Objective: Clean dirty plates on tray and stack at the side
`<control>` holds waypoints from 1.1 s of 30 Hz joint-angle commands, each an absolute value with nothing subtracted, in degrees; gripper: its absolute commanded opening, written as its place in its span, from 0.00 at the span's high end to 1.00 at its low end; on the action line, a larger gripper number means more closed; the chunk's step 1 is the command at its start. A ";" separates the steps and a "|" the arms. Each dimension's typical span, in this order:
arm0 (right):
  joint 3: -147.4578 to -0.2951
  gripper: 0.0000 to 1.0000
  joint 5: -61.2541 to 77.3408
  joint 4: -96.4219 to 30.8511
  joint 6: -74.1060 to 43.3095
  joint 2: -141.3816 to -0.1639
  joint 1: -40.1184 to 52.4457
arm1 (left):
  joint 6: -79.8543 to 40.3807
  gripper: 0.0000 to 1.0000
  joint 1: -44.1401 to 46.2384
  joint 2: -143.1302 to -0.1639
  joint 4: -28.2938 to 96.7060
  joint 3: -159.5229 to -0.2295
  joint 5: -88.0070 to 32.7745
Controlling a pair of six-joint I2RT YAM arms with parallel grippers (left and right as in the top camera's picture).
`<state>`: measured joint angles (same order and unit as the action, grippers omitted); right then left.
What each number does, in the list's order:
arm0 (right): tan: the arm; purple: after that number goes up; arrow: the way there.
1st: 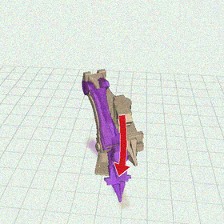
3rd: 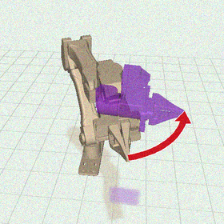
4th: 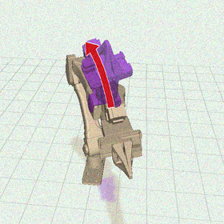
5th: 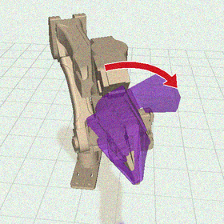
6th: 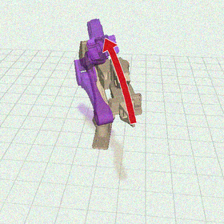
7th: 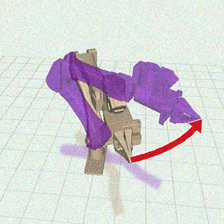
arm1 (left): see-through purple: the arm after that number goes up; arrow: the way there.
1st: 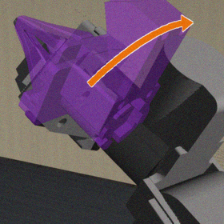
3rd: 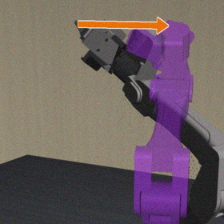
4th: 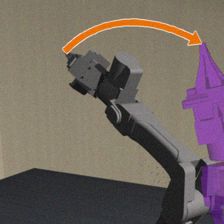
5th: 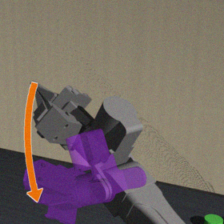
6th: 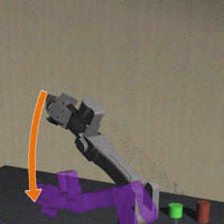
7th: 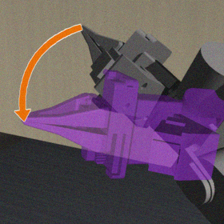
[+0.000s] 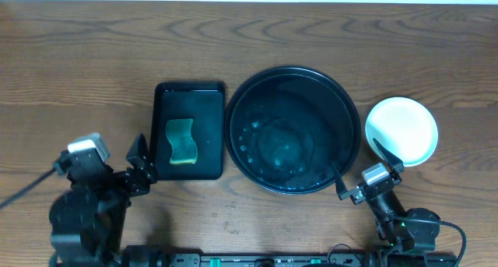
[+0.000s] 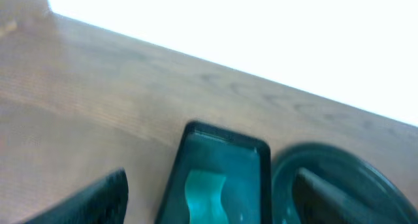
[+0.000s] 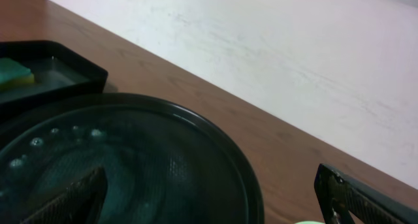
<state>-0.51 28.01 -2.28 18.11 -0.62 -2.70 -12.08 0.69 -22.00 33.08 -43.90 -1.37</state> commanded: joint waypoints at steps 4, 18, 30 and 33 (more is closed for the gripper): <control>-0.30 0.01 27.88 -2.35 17.85 -0.30 -2.15 | -5.61 0.19 0.30 -11.75 18.46 -28.91 -7.94; -0.30 0.01 27.88 -2.35 17.85 -0.30 -2.15 | -6.22 0.19 0.45 -0.10 3.07 -8.88 -9.43; -0.30 0.01 27.88 -2.35 17.85 -0.30 -2.15 | -6.24 0.19 0.49 -0.08 -5.45 -0.23 -9.47; -0.30 0.01 27.88 -2.35 17.85 -0.30 -2.15 | -6.24 0.19 0.49 -0.08 -3.38 -0.23 -10.09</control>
<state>-0.51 28.01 -2.31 18.11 -0.62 -2.70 -7.20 0.54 -0.58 -4.38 -0.34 -9.13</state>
